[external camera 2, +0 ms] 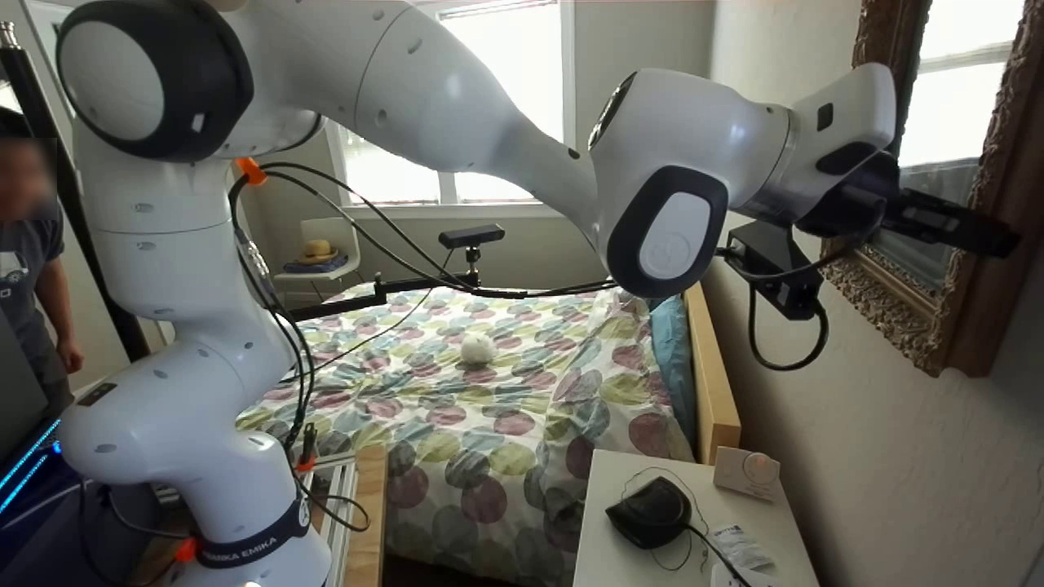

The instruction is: Push the picture frame on the wall to the left.

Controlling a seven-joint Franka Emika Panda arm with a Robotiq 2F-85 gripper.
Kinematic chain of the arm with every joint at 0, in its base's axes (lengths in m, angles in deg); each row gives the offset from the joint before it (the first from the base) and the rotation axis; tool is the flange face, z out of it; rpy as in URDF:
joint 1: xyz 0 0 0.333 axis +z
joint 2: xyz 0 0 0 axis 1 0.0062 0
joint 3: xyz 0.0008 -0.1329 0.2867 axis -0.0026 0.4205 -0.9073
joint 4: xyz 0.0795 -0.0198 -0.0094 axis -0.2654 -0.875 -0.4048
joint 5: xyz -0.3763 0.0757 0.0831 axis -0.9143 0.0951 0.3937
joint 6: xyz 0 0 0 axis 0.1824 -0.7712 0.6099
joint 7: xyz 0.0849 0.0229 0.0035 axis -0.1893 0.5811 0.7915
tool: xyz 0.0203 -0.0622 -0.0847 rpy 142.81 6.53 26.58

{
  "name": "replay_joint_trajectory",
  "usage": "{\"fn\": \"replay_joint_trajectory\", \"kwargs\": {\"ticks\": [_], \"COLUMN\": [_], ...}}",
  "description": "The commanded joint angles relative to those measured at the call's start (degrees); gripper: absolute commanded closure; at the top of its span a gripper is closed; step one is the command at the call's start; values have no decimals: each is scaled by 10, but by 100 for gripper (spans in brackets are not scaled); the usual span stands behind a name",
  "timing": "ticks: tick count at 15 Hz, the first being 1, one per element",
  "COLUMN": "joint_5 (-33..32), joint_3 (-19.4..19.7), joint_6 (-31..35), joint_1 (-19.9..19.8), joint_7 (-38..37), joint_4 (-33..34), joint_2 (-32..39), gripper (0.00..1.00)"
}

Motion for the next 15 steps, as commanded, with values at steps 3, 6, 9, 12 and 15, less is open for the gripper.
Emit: {"fn": "replay_joint_trajectory", "kwargs": {"ticks": [3, 6, 9, 12, 15], "joint_5": [-24, -30, -39, -51, -63], "joint_3": [-72, -118, -168, -220, -265], "joint_6": [-6, -8, -8, -8, -8], "joint_1": [-51, -87, -128, -172, -217], "joint_7": [-24, -37, -51, -63, -70], "joint_4": [-15, -18, -20, -21, -19], "joint_2": [-5, -2, 2, 8, 15], "gripper": [76, 77, 78, 77, 71]}}
